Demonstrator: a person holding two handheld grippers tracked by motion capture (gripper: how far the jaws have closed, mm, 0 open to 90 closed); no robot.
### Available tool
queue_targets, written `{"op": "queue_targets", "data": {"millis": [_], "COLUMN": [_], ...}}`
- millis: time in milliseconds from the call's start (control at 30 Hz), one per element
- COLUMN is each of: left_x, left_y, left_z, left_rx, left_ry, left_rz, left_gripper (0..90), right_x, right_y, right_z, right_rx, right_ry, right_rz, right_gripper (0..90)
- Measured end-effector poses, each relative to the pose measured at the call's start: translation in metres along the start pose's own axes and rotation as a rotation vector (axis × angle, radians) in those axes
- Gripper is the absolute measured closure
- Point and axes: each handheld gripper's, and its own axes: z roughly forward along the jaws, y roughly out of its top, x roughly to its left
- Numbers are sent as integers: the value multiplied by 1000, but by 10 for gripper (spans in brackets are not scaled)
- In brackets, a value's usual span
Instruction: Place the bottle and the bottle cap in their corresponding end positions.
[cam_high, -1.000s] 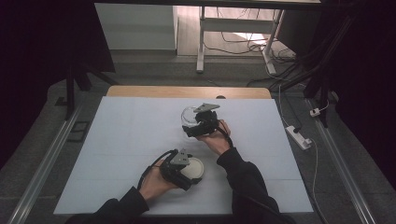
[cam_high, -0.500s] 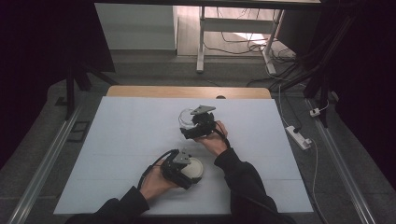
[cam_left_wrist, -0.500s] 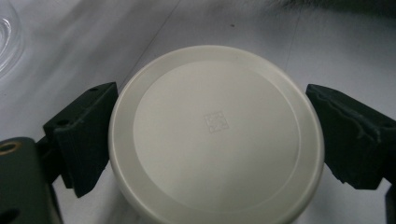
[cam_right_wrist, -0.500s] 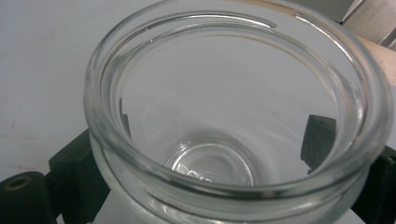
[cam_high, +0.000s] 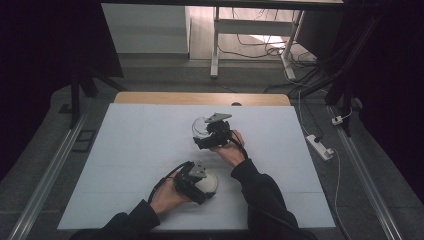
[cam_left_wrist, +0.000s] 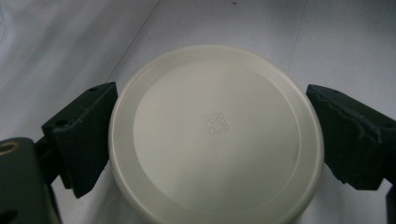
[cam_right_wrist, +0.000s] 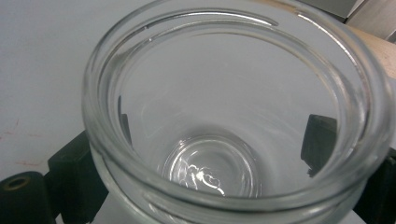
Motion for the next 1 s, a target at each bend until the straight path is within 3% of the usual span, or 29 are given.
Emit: {"op": "queue_targets", "data": {"millis": [333,667,1000], "left_x": [1,3,5], "left_y": [0,2,0], "left_z": [0,-9,-17], "left_rx": [11,-51,-53], "left_ry": [-9,-30,-36], "left_rz": [-26,-80,-95], "left_gripper": [77,46,24], "right_x": [-1,-1,-2], "right_y": [0,1,-4], "right_z": [-1,-7,-12], "right_rx": [-9,-11,2], "right_ry": [12,22,46], "right_rz": [29,14,33], "right_gripper": [44,4,0]}}
